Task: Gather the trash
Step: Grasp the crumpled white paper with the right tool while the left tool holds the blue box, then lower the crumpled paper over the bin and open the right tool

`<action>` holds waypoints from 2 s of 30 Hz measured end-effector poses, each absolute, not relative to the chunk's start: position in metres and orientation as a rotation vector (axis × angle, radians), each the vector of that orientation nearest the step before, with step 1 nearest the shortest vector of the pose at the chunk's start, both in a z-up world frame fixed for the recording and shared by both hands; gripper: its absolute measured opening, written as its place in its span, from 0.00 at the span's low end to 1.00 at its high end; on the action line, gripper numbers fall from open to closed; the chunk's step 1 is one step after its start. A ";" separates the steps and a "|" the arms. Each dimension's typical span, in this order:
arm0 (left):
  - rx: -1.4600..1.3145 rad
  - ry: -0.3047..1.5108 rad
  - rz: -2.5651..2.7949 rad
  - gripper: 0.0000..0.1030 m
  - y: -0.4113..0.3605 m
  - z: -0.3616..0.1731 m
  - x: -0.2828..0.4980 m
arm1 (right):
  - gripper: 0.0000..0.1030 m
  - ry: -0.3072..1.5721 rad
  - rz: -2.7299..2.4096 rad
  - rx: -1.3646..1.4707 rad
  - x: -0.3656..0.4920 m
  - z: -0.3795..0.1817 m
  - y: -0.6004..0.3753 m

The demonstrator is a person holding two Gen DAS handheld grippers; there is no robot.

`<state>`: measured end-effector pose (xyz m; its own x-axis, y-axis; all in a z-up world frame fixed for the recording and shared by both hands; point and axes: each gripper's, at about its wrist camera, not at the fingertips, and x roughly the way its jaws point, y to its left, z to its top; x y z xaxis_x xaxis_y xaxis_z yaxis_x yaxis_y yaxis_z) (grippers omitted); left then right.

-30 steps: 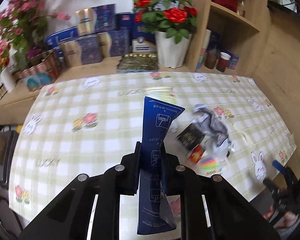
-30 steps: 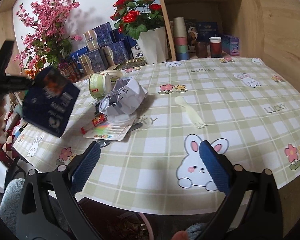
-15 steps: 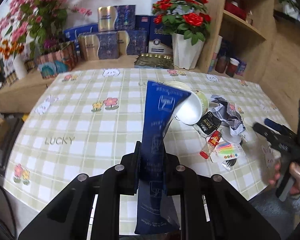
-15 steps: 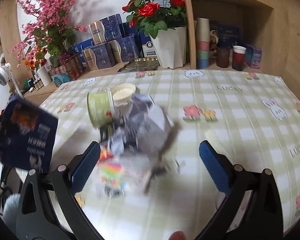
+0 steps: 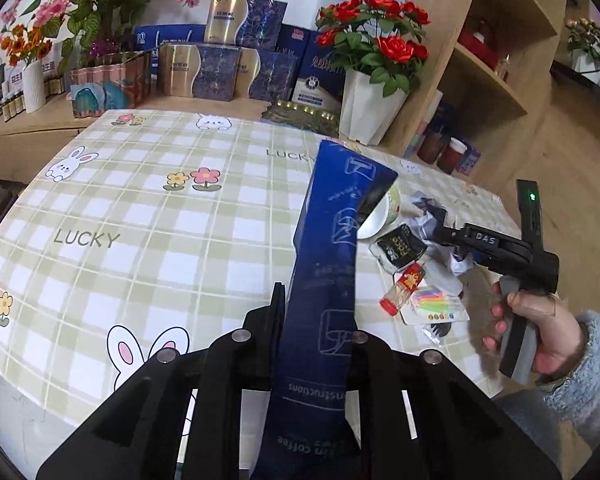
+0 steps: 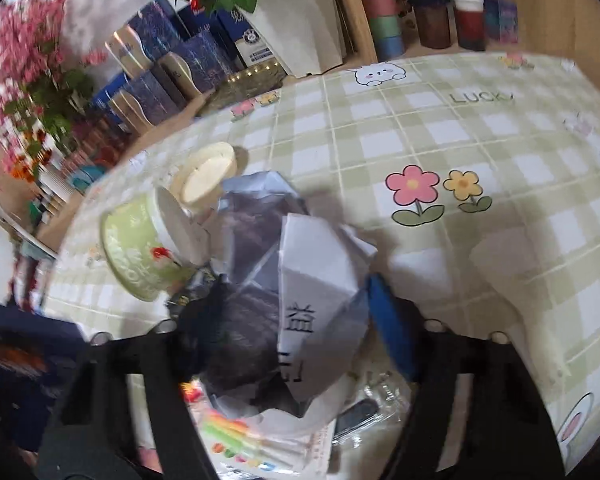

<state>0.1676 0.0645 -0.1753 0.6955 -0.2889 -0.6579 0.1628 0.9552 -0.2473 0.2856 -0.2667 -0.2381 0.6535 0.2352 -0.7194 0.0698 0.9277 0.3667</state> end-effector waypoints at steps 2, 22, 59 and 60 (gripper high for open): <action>-0.181 0.747 -0.252 0.14 0.066 -0.171 0.166 | 0.61 0.805 0.112 0.360 0.277 -0.226 -0.266; -0.197 0.675 -0.286 0.14 0.055 -0.119 0.102 | 0.57 0.621 0.259 0.355 0.156 -0.147 -0.264; -0.233 0.766 -0.367 0.14 0.051 -0.143 0.001 | 0.78 1.018 0.422 0.276 0.015 -0.256 -0.213; -0.236 0.760 -0.376 0.14 0.051 -0.144 0.000 | 0.80 1.003 0.421 0.273 0.015 -0.254 -0.214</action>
<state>0.0005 0.0510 -0.1442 0.6634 -0.4132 -0.6239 0.2451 0.9077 -0.3405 0.0148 -0.2143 -0.2540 0.4683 0.4609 -0.7538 -0.2150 0.8870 0.4088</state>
